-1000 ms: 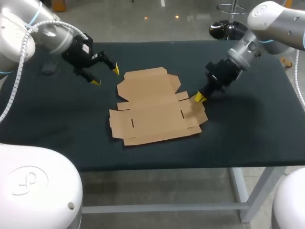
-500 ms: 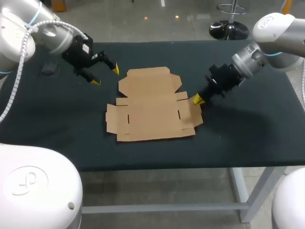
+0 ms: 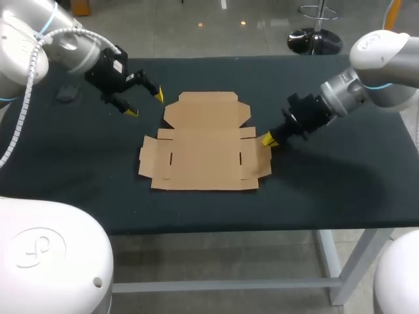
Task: Assemble the packaging by folding the flat box into shape, placing the metal phone stand inside, and closing the box properly
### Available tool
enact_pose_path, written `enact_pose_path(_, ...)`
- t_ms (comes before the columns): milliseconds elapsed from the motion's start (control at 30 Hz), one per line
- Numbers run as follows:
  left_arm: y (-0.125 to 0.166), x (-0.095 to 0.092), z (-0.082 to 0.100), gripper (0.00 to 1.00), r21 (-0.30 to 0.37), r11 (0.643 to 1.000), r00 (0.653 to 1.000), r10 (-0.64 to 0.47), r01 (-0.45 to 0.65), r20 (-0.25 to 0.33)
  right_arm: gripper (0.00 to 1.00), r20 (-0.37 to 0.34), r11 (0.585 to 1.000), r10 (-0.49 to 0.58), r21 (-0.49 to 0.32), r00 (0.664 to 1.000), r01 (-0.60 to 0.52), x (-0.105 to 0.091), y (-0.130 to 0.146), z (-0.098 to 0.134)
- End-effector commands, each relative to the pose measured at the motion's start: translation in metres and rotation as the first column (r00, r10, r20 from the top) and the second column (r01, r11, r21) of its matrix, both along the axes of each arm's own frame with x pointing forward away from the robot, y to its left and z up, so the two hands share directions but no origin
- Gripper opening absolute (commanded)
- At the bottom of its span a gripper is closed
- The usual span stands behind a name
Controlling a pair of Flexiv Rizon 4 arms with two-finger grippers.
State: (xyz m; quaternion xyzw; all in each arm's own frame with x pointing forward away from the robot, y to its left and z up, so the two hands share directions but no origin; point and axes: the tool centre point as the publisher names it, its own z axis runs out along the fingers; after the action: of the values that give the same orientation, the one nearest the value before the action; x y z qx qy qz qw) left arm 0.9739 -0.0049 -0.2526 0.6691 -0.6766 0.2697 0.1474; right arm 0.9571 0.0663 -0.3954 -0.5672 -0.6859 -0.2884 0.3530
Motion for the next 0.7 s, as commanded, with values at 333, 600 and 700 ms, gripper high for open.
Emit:
enact_pose_path(333,0.0,0.0,0.001,1.0,0.006,1.0,1.0,0.001,0.0,-0.003,0.0,-0.053,0.995,0.087,0.047,0.995,-0.085,0.004,-0.006,-0.004)
enact_pose_path(600,0.0,0.0,0.001,1.0,0.006,1.0,1.0,0.001,0.0,-0.003,0.0,-0.058,0.993,0.108,0.056,0.993,-0.104,-0.008,-0.004,-0.005)
enact_pose_path(700,0.0,0.0,0.001,1.0,0.006,1.0,1.0,0.001,0.0,-0.003,0.0,-0.06,0.993,0.11,0.054,0.992,-0.107,-0.01,-0.003,-0.006)
